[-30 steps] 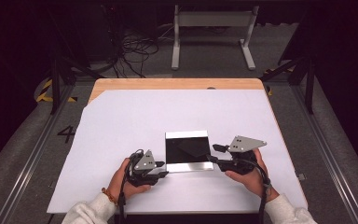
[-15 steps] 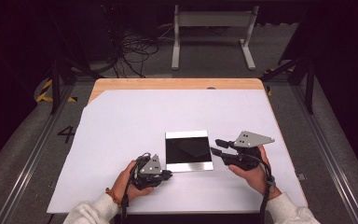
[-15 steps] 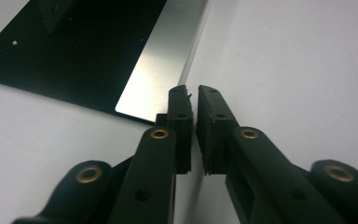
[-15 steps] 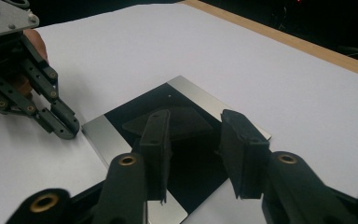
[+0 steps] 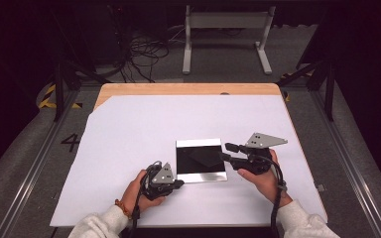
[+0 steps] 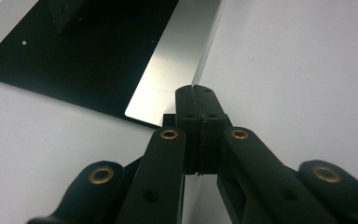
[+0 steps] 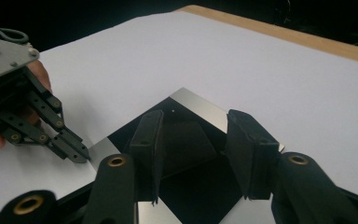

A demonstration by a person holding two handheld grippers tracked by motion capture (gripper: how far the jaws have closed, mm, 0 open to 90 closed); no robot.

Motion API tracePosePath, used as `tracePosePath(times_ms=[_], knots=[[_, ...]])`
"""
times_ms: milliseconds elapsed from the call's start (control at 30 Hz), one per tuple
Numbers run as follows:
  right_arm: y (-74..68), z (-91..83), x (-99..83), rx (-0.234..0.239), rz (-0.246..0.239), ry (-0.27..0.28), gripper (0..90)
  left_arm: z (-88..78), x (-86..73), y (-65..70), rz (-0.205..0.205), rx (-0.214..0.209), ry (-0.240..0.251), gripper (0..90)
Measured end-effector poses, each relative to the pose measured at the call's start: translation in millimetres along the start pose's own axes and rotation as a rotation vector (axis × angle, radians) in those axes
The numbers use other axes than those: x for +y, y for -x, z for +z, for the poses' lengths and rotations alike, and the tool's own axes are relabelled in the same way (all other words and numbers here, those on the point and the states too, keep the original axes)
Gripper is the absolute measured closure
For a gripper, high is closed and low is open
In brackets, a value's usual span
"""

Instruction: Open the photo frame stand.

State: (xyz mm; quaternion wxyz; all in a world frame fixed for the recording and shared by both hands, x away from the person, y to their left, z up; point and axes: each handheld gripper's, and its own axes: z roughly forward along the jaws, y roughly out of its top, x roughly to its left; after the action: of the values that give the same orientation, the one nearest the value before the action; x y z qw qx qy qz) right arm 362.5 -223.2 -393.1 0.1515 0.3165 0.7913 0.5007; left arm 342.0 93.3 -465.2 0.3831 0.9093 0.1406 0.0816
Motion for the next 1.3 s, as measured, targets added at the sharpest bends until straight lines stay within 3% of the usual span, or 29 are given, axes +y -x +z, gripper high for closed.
tracePosePath(times_ms=[300, 500, 600, 900, 967, 1300], knots=[[7.5, 9.3, -9.6, 0.042, 0.095, -0.014, 51.6, -3.2, -2.7, -3.9, -0.015, 0.013, -0.005, 89.7], [8.4, 10.0, -10.0, 0.048, 0.111, -0.018, 50.2, -3.9, -3.2, -5.5, -0.021, 0.023, -0.009, 89.7], [8.2, 11.3, -9.0, 0.064, 0.126, -0.023, 44.7, -4.2, -3.6, -6.6, -0.024, 0.030, -0.007, 89.6], [10.6, 20.0, -8.7, 0.097, 0.223, -0.030, 40.7, -3.4, -4.3, -9.7, -0.032, 0.035, 0.004, 89.5], [12.8, 23.4, -12.4, 0.102, 0.266, -0.066, 36.3, -3.5, -4.7, -10.0, -0.035, 0.033, 0.006, 89.3], [13.1, 29.7, -16.0, 0.134, 0.304, -0.083, 34.9, -5.7, -6.3, -11.5, -0.037, 0.034, 0.004, 88.5]])
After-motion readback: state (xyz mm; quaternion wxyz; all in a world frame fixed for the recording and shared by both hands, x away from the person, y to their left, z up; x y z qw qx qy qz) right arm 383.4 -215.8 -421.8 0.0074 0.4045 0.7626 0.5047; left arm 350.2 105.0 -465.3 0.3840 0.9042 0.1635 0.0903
